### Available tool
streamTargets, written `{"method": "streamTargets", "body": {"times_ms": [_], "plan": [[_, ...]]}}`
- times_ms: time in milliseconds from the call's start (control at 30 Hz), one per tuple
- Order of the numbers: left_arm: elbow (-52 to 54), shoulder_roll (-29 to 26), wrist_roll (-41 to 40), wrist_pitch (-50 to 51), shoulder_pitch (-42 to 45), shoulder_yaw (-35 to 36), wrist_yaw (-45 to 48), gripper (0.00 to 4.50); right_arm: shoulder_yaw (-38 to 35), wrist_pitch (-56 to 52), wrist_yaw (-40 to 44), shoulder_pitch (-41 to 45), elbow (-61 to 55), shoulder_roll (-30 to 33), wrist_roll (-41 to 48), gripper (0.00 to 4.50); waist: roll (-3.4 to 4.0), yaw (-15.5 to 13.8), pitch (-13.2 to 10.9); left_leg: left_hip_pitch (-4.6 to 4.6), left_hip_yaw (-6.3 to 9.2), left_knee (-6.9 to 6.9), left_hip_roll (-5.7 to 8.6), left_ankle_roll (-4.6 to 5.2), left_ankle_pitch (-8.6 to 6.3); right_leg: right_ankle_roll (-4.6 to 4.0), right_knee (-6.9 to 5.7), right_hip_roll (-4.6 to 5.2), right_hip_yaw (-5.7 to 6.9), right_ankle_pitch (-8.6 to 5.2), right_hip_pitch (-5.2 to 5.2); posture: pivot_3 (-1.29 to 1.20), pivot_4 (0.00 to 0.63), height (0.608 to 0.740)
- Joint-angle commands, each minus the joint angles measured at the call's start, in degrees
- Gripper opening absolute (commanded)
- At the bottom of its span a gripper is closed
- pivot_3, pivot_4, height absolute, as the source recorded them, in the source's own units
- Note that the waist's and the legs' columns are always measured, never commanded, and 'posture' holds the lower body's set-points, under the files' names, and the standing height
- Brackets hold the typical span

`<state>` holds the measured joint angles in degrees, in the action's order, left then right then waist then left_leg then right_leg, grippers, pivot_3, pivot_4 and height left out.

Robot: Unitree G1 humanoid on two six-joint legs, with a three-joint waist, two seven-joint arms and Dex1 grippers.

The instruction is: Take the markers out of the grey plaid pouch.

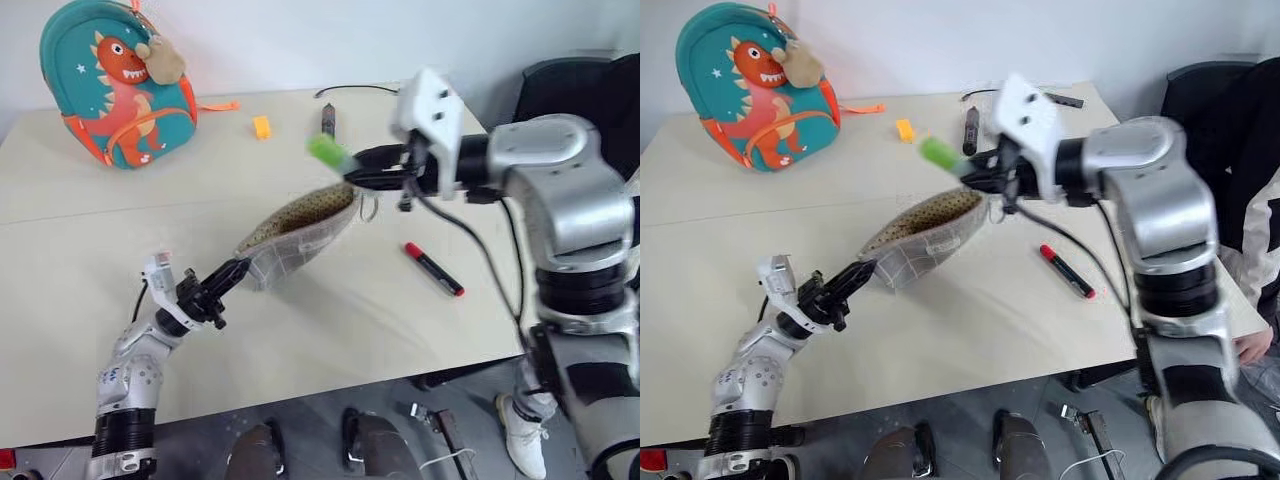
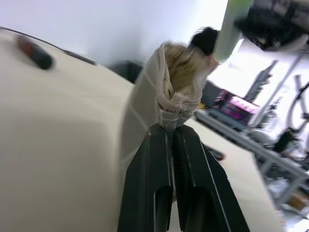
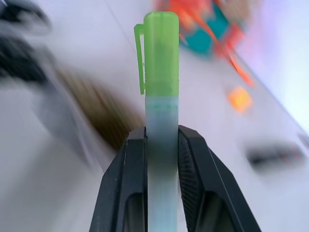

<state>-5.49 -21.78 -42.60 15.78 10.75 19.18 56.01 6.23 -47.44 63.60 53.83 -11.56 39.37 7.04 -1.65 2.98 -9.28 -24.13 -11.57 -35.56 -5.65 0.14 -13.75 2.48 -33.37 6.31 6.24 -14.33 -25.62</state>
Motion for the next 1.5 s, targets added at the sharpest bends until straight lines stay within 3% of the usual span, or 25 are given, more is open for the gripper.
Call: {"method": "streamTargets", "body": {"times_ms": [33, 200, 333, 400, 533, 733, 767, 933, 1000, 1100, 1233, 1433, 1500], "plan": [[0.7, -0.3, 0.0, -1.5, -0.3, 1.3, -0.6, 0.0, 0.7, -4.4, -5.9, -11.0, -4.1, -1.0, 0.4, 0.49, -0.04, 0.0, 0.0, -0.04, -0.01, 0.03, 0.01, 0.01, 0.0, 0.03, 0.03, 0.01, 0.0, 0.01, 0.01, 0.0, 0.15, 0.74], [2.0, -0.1, -0.4, -2.3, -2.5, 2.3, -1.0, 0.0, -3.5, -15.6, -13.9, -21.3, -11.9, -3.9, 3.3, 0.49, 0.23, 0.3, -0.1, -0.07, -0.09, 0.06, 0.07, -0.04, -0.07, 0.85, -0.15, -0.01, -0.06, 0.4, -0.12, 0.0, 0.15, 0.74], [3.1, -0.6, -0.3, -2.4, -4.3, 2.0, 0.2, 0.0, -3.3, -18.5, -19.1, -26.6, -14.2, -3.4, 2.9, 0.49, 0.12, 0.0, -0.1, -0.02, 0.01, -0.06, -0.01, -0.13, -0.12, 0.77, -0.13, -0.26, 0.01, 0.35, -0.06, 0.0, 0.15, 0.74], [3.5, -0.8, -0.3, -2.1, -4.6, 1.8, 0.4, 0.0, -3.7, -18.6, -20.7, -27.5, -13.5, -3.1, 3.2, 0.49, 0.08, -0.1, -0.1, 0.0, 0.07, -0.07, -0.13, -0.18, -0.14, 0.0, 0.05, -0.5, 0.0, -0.09, 0.02, 0.0, 0.15, 0.74], [3.6, -0.9, 0.3, -2.7, -4.6, 1.6, 0.6, 0.0, -1.4, -16.0, -21.4, -29.1, -12.1, -0.3, 2.7, 0.49, 0.11, -0.1, -0.1, -0.02, 0.03, -0.06, -0.17, -0.16, -0.14, 0.08, 0.21, -0.63, -0.14, -0.05, 0.05, 0.0, 0.15, 0.74], [3.5, -0.6, 0.0, -2.5, -4.2, 1.7, 0.1, 0.0, -0.9, -14.1, -22.8, -28.6, -8.1, -2.6, 4.5, 0.49, 0.04, -0.1, 0.0, -0.02, -0.06, -0.01, -0.08, -0.09, -0.28, 0.09, 0.37, -0.65, -0.17, -0.04, 0.07, 0.0, 0.15, 0.74], [3.6, -0.7, 0.0, -2.5, -4.2, 1.7, 0.1, 0.0, -1.1, -14.2, -22.9, -28.4, -7.6, -2.8, 5.0, 1.19, 0.04, -0.1, 0.0, -0.02, -0.06, -0.01, -0.06, -0.09, -0.29, 0.1, 0.35, -0.66, -0.16, -0.03, 0.06, 0.0, 0.15, 0.74], [4.0, -0.6, -0.1, -2.2, -4.3, 1.5, -0.1, 0.0, 0.4, -11.6, -23.1, -27.9, -6.7, -1.8, 4.6, 2.68, 0.04, -0.1, 0.0, -0.01, -0.07, -0.09, -0.01, -0.1, -0.33, 0.26, 0.06, -0.66, -0.16, 0.06, -0.01, 0.0, 0.15, 0.74], [4.5, -1.1, 0.0, -1.8, -4.8, 1.5, -0.1, 0.0, -1.0, -10.7, -23.0, -26.1, -6.5, -3.0, 6.0, 2.91, 0.04, -0.1, 0.0, -0.01, -0.06, -0.15, -0.02, -0.1, -0.34, 0.26, 0.01, -0.68, -0.16, 0.06, -0.01, 0.0, 0.15, 0.74], [6.0, -2.7, -2.7, 3.0, -5.3, 2.5, -1.4, 0.0, -7.3, -6.9, -25.6, -22.3, -4.9, -9.3, 9.7, 2.91, 0.06, 0.3, 0.0, -0.01, -0.08, -0.31, -0.12, -0.11, -0.34, 0.24, -0.03, -0.77, -0.19, 0.05, 0.0, 0.0, 0.15, 0.74], [9.7, -5.6, -9.1, 11.5, -6.4, 6.1, -5.3, 0.0, -9.1, 2.0, -24.0, -22.4, -5.3, -11.1, 11.4, 2.91, 0.03, 0.2, -0.1, 0.03, -0.02, -0.34, -0.15, -0.13, -0.33, 0.25, -0.08, -0.81, -0.18, 0.05, 0.01, 0.0, 0.15, 0.74], [10.2, -8.8, -30.3, 27.8, -8.1, 18.1, -19.8, 0.0, -8.3, 11.3, -22.2, -27.5, -5.8, -10.4, 11.2, 2.91, 0.01, 0.2, -0.1, 0.0, 0.01, -0.29, -0.17, -0.13, -0.39, 0.29, -0.18, -0.67, -0.19, 0.06, -0.05, 0.0, 0.15, 0.74], [9.8, -9.9, -36.2, 32.7, -10.1, 20.4, -24.7, 0.0, -8.0, 13.4, -21.8, -29.0, -5.9, -10.0, 11.2, 2.91, 0.02, 0.2, -0.1, 0.01, 0.04, -0.34, -0.16, -0.13, -0.49, 0.75, -0.24, -0.66, -0.19, 0.25, -0.02, 0.0, 0.15, 0.74]]}}
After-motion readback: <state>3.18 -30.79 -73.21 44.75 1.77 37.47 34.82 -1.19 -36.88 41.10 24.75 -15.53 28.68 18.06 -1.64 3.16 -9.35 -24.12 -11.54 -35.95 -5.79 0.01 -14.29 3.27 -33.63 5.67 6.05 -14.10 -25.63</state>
